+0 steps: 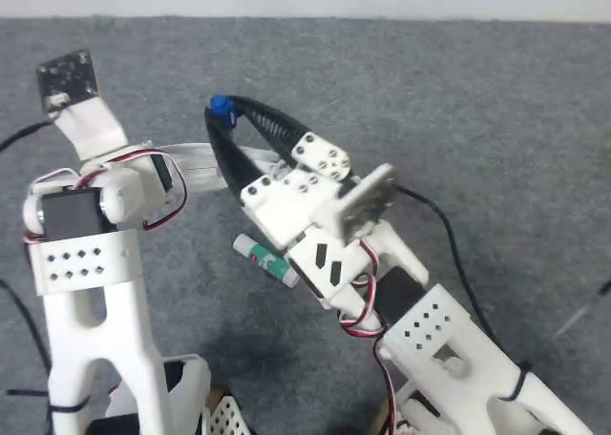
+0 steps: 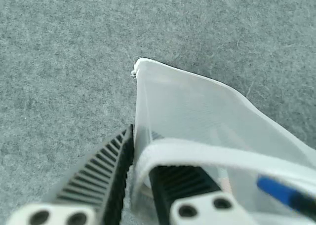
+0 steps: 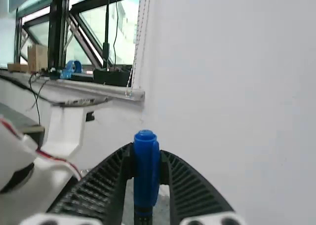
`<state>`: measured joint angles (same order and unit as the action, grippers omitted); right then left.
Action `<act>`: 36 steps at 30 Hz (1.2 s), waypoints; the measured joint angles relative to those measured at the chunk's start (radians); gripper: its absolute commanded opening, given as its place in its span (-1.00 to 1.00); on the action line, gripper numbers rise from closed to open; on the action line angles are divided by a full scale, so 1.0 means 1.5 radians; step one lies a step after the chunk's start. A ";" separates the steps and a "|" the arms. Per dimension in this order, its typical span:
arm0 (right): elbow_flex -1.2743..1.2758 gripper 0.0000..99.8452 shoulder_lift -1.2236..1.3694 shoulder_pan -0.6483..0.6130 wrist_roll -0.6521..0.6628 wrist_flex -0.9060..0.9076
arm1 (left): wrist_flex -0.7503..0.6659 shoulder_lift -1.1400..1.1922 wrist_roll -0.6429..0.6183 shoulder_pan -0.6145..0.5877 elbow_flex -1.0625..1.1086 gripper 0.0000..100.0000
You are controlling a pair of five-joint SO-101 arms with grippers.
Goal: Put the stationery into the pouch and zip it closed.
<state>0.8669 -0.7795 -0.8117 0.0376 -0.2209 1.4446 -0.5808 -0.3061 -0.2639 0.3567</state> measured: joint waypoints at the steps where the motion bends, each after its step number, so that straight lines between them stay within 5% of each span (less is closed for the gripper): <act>1: 0.011 -0.99 0.000 -0.007 0.030 0.000 | 0.000 0.000 0.000 0.000 0.000 -0.98; 11: 0.136 -0.99 0.000 -0.080 0.268 -0.001 | 0.000 0.000 0.000 -0.001 0.000 -0.98; 17: 0.171 -0.97 0.000 -0.081 0.282 -0.001 | 0.000 0.000 0.001 0.000 0.000 -0.98; 23: 0.179 -0.67 0.000 -0.081 0.282 -0.001 | 0.000 0.000 0.007 0.000 0.000 -0.98; 36: 0.228 -0.73 -0.089 -0.053 0.281 0.001 | 0.000 0.000 0.009 -0.012 0.000 -0.98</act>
<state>1.2091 -0.9129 -0.8915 0.4595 -0.2194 1.4446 -0.5808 -0.2923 -0.2823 0.3567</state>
